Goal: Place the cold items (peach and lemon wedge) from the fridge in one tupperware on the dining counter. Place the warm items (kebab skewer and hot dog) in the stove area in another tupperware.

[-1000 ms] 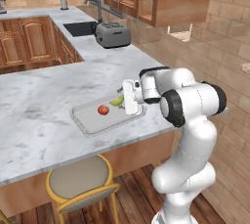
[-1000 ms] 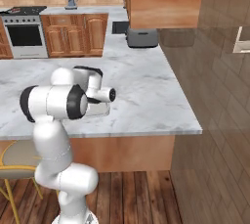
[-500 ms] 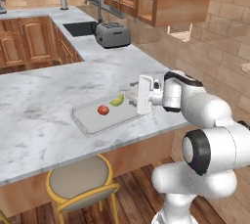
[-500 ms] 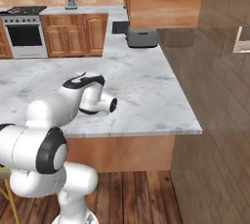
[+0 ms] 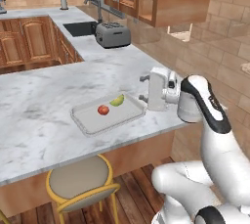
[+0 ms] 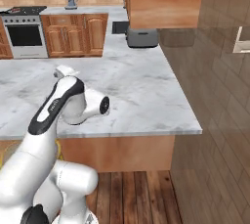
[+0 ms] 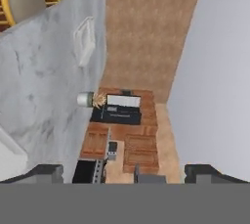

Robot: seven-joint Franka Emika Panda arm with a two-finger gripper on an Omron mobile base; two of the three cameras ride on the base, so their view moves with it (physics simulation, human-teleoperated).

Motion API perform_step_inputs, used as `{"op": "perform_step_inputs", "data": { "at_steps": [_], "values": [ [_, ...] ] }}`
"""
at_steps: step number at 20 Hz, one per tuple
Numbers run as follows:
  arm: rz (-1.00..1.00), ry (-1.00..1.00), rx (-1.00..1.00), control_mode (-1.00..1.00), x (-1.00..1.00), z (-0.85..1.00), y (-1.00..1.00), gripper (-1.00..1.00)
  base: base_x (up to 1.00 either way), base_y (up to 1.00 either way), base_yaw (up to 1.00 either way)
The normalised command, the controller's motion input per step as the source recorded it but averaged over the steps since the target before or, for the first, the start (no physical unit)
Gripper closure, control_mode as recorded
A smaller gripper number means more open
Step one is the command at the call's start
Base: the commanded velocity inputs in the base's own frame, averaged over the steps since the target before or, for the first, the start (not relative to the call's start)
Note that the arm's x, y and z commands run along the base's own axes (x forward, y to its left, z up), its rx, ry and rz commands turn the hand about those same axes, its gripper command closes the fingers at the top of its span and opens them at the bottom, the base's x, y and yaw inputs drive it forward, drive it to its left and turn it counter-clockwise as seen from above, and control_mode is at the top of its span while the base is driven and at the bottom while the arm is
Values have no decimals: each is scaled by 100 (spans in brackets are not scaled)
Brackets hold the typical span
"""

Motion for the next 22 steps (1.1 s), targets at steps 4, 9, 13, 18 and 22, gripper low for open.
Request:
{"op": "perform_step_inputs", "data": {
  "at_steps": [4, 9, 13, 18, 22],
  "values": [
    [-12, 1, -55, -100, -100, 33, -6, -100, 0, 0, 0],
    [-19, 17, -70, -100, -100, 0, -21, -100, 0, 0, 0],
    [-22, 21, -67, -100, -100, 0, -32, -100, 0, 0, 0],
    [-28, 15, -59, -100, -66, -10, -62, -100, 0, 0, 0],
    [-20, 8, -41, -100, -2, -89, -59, -100, 0, 0, 0]
  ]
}}
